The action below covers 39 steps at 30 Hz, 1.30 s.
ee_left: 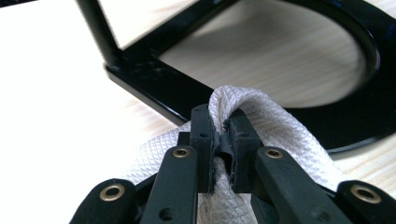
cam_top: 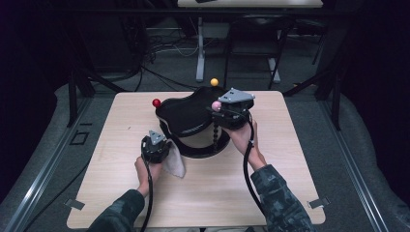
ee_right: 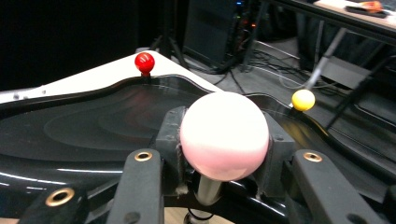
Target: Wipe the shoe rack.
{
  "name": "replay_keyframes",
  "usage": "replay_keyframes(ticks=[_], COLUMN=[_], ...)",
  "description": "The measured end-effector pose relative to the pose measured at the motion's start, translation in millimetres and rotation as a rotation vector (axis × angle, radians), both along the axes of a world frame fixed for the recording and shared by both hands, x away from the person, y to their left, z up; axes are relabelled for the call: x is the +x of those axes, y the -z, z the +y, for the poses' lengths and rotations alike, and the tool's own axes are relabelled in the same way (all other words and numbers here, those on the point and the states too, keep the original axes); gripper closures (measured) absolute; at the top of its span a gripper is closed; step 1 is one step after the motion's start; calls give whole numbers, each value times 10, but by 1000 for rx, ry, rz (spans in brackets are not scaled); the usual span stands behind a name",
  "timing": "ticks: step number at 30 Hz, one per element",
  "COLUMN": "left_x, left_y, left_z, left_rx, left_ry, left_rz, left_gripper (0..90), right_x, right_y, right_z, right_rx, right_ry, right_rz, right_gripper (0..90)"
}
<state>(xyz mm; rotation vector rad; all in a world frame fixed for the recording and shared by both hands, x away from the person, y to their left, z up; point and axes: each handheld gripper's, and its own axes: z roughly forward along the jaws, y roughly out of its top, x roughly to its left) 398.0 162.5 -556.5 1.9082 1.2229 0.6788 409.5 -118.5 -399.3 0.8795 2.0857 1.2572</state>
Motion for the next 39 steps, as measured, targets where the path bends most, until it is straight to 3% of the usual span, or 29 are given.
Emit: replay_keyframes(ticks=[8, 13, 14, 18, 20, 22, 23, 24, 26, 29, 31, 39], left_x=[-6, 21, 28, 105, 124, 179, 179, 214, 222, 246, 258, 284], left_y=[-100, -136, -142, -185, -190, -193, -193, -176, -164, -108, -50, 200], left_z=[231, 316, 327, 368, 368, 345, 345, 313, 302, 286, 280, 231], left_rx=[-31, -38, -40, -35, -42, -40, -40, -30, -27, -24, -15, 43], left_ry=[-60, -90, -97, -117, -125, -126, -126, -117, -117, -122, -119, -109], left_rz=[-19, -24, -30, -46, -51, -53, -53, -56, -59, -46, -32, 43], left_gripper=[830, 830, 830, 829, 829, 829, 829, 829, 829, 830, 830, 831], right_x=[-24, -71, -85, -117, -118, -132, -132, -152, -154, -181, -188, -183], right_y=[-13, -29, -36, -44, -48, -31, -31, -2, 25, 60, 73, 82], right_z=[-213, -309, -369, -498, -514, -507, -507, -462, -436, -362, -342, -352], right_rx=[9, 2, 16, 28, 29, 44, 44, 24, 34, 32, 27, 40], right_ry=[-109, -128, -160, -160, -136, -62, -62, -4, 24, 45, 70, 50], right_rz=[23, 40, 59, 76, 77, 88, 88, 61, 57, 31, 20, 24], right_gripper=[602, 601, 600, 596, 594, 505, 505, 487, 530, 617, 626, 633])
